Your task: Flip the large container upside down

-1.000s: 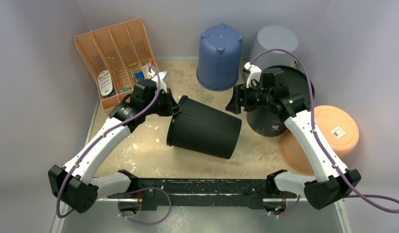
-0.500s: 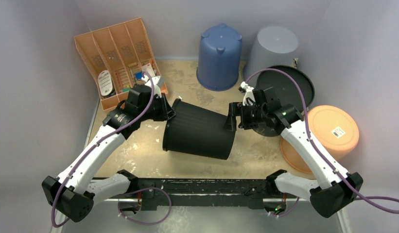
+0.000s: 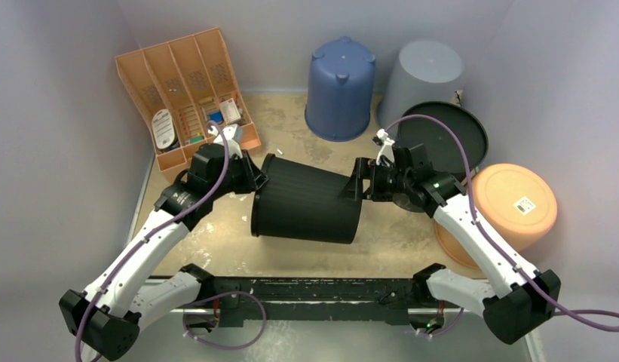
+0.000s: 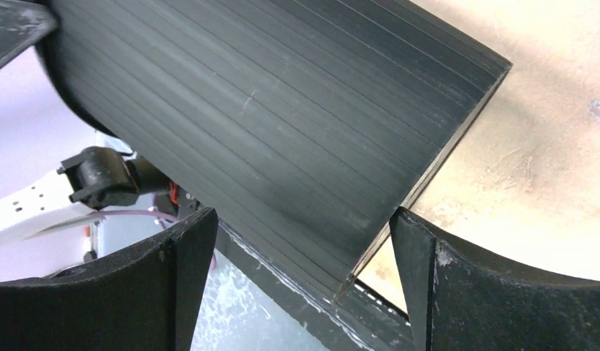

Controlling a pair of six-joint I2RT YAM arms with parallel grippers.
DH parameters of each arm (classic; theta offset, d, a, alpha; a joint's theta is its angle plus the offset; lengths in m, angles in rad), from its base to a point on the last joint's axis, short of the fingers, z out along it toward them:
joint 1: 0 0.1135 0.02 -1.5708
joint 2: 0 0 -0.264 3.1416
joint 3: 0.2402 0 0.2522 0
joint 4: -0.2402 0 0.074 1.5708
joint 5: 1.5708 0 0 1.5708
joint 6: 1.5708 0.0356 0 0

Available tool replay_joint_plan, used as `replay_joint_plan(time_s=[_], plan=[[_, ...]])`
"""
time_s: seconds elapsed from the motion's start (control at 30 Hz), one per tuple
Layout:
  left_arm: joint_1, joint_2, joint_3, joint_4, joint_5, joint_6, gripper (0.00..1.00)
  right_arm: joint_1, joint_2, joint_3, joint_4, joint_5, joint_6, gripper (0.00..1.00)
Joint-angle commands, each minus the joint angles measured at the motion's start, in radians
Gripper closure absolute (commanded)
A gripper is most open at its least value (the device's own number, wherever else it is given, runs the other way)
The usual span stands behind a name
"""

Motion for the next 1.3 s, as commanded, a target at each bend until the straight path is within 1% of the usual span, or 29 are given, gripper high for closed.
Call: replay_joint_plan(time_s=[0.0, 0.07, 0.17, 0.23, 0.33, 0.43, 0.5, 0.63, 0.77, 0.87, 1.13, 1.27], plan=[[0.002, 0.082, -0.057, -0.047, -0.043, -0.002, 1.00, 0.008, -0.089, -0.009, 0.268, -0.184, 0.097, 0.12], [0.001, 0.100, -0.066, -0.021, -0.032, -0.013, 1.00, 0.008, -0.106, 0.020, 0.307, -0.185, 0.097, 0.13], [0.002, 0.111, -0.075, 0.050, -0.027, -0.038, 1.00, 0.007, -0.101, 0.108, 0.308, -0.160, 0.037, 0.13], [0.002, 0.132, -0.045, 0.062, -0.017, -0.029, 1.00, 0.008, -0.097, 0.159, 0.307, -0.134, -0.022, 0.13], [0.002, 0.185, 0.023, 0.043, -0.008, 0.012, 1.00, 0.008, -0.091, 0.193, 0.328, -0.085, -0.066, 0.13], [0.002, 0.243, 0.062, 0.079, 0.042, 0.022, 1.00, 0.007, -0.067, 0.236, 0.343, -0.087, -0.092, 0.13], [0.002, 0.283, 0.068, 0.125, 0.076, 0.013, 1.00, 0.008, -0.055, 0.255, 0.357, -0.081, -0.104, 0.13], [0.002, 0.347, 0.028, 0.251, 0.106, -0.018, 1.00, 0.008, -0.003, 0.278, 0.386, -0.108, -0.122, 0.12], [0.002, 0.398, 0.009, 0.306, 0.096, -0.002, 1.00, 0.008, 0.083, 0.279, 0.404, -0.159, -0.121, 0.12], [0.002, 0.429, 0.002, 0.343, 0.075, 0.012, 1.00, 0.009, 0.130, 0.273, 0.424, -0.168, -0.124, 0.12], [0.006, 0.489, 0.038, 0.343, -0.027, 0.085, 1.00, 0.045, 0.187, 0.274, 0.491, -0.189, -0.097, 0.12], [0.007, 0.518, 0.074, 0.332, -0.021, 0.103, 1.00, 0.078, 0.199, 0.275, 0.503, -0.191, -0.075, 0.12]])
